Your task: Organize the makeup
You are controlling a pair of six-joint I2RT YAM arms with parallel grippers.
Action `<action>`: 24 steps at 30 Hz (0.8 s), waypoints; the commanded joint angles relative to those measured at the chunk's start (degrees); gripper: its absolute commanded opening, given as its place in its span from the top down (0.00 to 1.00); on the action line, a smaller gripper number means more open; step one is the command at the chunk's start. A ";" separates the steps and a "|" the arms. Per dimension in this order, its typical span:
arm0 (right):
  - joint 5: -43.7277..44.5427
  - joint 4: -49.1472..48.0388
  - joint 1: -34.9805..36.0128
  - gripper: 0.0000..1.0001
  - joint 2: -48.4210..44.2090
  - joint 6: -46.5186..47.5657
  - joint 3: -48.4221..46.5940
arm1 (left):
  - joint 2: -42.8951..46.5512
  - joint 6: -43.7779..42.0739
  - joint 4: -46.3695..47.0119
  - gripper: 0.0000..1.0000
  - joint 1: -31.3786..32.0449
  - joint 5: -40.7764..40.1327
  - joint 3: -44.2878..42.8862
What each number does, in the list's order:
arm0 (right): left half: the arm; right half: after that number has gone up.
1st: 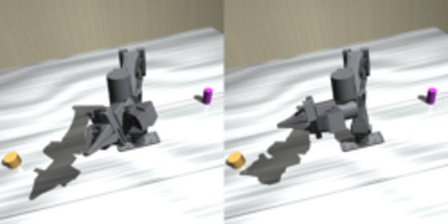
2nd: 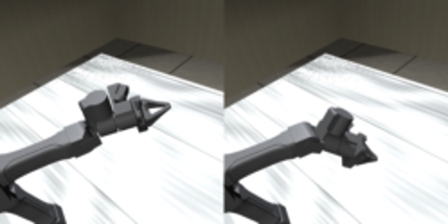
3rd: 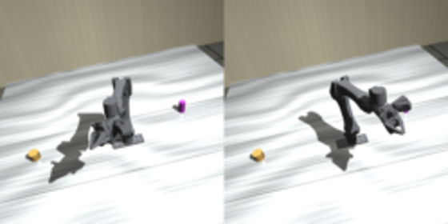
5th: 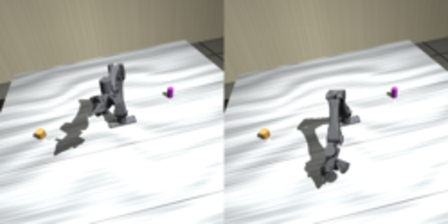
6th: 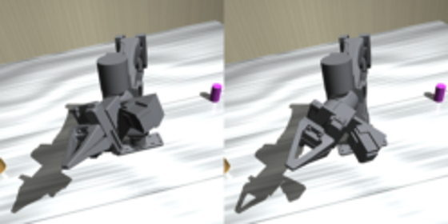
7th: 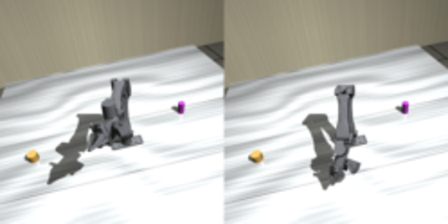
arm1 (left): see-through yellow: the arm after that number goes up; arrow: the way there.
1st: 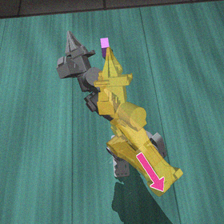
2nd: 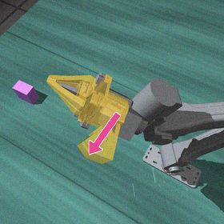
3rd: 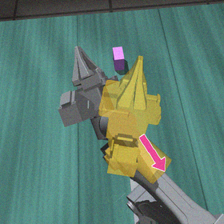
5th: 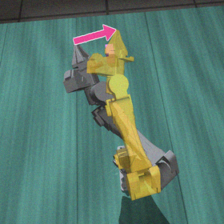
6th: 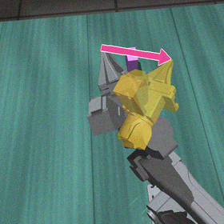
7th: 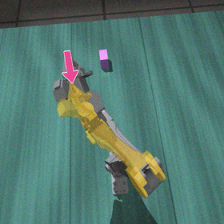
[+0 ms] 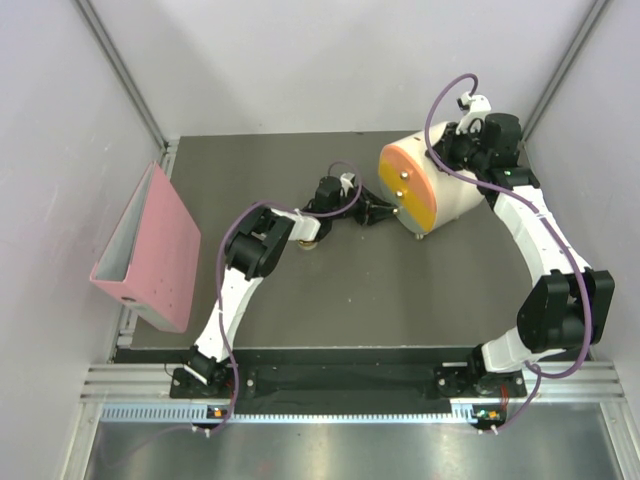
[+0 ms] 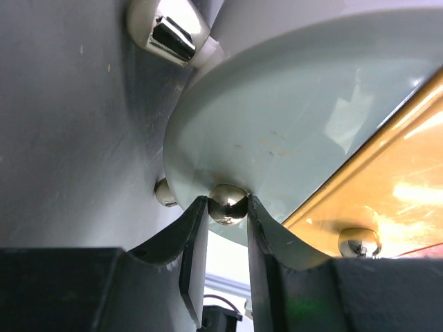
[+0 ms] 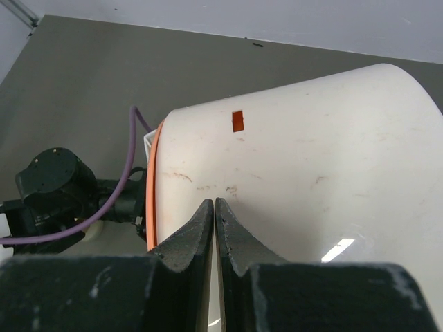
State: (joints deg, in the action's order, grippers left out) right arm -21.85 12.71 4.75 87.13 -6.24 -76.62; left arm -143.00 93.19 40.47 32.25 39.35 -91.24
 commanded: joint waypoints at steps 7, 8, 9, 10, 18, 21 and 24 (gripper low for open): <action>3.04 22.54 0.17 0.94 6.03 0.79 5.87 | 10.28 -6.87 1.46 1.00 -2.19 2.39 9.50; 2.95 22.45 0.17 0.94 6.12 0.88 5.95 | 10.72 -7.14 1.37 1.00 -2.28 2.48 10.63; 2.95 22.45 0.17 0.94 6.12 0.88 6.04 | 11.68 -7.40 1.37 1.00 -2.54 2.48 11.26; 2.86 22.53 0.17 0.94 6.12 0.88 6.13 | 12.21 -8.01 1.19 1.00 -2.63 2.66 11.87; 2.69 22.10 0.26 0.94 5.86 0.70 6.66 | 16.08 -12.50 -4.16 1.00 -3.25 3.71 13.81; 2.69 22.01 0.26 0.94 5.68 0.62 6.75 | 17.75 -14.69 -7.06 1.00 -3.25 4.15 14.77; 2.77 21.92 0.26 0.94 5.50 0.53 7.01 | 19.94 -15.93 -9.52 1.00 -3.33 3.98 16.44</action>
State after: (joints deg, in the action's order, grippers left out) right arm -22.59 12.62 4.78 87.11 -6.68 -76.49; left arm -130.39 81.56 33.52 29.93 38.61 -76.95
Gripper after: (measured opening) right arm 0.057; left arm 0.295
